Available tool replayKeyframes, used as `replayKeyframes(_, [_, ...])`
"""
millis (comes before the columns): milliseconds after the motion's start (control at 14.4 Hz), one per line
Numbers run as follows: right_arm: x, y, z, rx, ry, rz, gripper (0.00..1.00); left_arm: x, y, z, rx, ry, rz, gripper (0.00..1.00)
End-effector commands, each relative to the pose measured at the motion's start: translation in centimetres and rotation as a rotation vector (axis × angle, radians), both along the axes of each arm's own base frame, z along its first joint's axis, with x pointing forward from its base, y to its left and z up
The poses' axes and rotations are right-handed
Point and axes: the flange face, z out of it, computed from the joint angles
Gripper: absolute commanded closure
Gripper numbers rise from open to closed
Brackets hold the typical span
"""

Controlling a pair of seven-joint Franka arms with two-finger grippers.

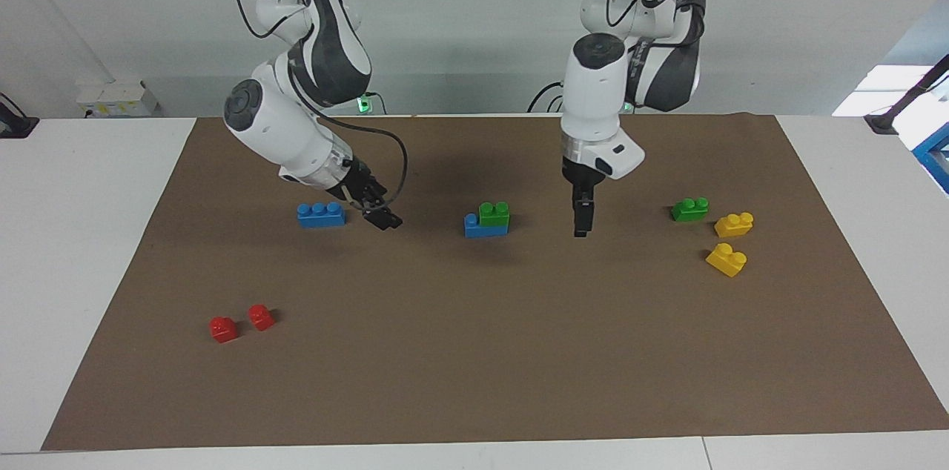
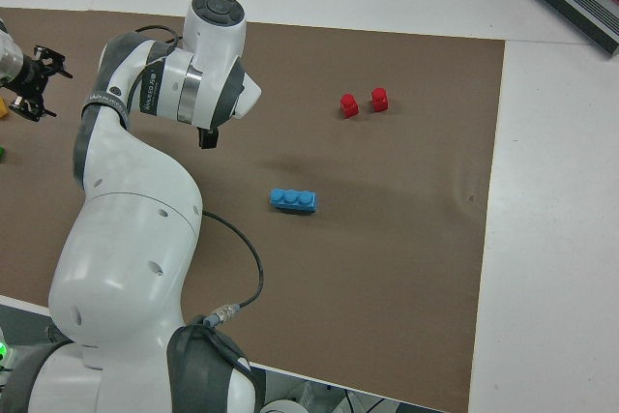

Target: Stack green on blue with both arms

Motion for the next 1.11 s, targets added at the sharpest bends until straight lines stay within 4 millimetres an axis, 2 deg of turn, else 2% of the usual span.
replayKeyframes(0, [0.3,-2.3,4.0,-0.09,-0.111,0.253,0.03,-1.3,-1.3,-0.9,-0.001,0.024,-0.013,0.0])
replayKeyframes(347, [-1.8,-7.7,10.3,-0.177,-0.268,0.64,0.03,-0.8,0.2,0.5,-0.004,0.004,0.007,0.0])
replayKeyframes(417, [-2.3,-8.4,11.6,-0.202,-0.275,0.705,0.03,-0.5,1.1,0.7,0.0,0.004,0.006,0.0])
replayKeyframes(556, [-3.3,-9.0,14.1,-0.238,-0.28,0.822,0.03,-0.5,2.2,1.9,0.003,0.011,-0.03,0.0])
replayKeyframes(764, [-5.4,-9.3,16.9,-0.278,-0.272,0.937,0.03,-0.6,5.2,4.0,0.001,0.029,-0.094,0.0])
replayKeyframes(1042, [-6.8,-9.4,18.3,-0.284,-0.263,0.954,0.03,-0.9,10.1,7.0,0.036,0.06,-0.276,0.0])
